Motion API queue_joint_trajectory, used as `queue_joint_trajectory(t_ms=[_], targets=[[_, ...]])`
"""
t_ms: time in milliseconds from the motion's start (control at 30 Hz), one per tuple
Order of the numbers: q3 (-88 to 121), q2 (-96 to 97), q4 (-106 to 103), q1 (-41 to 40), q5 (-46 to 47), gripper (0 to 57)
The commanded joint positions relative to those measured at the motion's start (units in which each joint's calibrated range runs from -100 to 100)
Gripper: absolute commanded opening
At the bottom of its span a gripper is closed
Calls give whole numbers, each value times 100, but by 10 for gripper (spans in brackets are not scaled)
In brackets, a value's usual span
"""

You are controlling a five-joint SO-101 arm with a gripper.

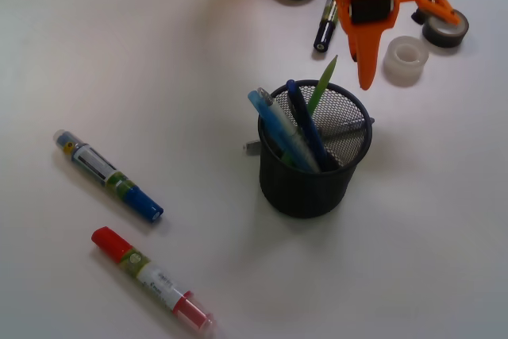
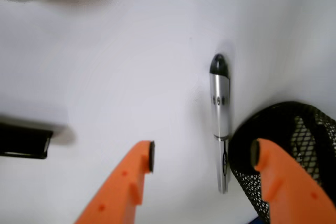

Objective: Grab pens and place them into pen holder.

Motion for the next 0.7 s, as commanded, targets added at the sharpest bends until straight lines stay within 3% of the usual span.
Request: queue_joint_trajectory(t_ms=[0, 667], targets=[[-1141, 512, 471, 67, -20, 216], [-4383, 3071, 1626, 321, 147, 215]])
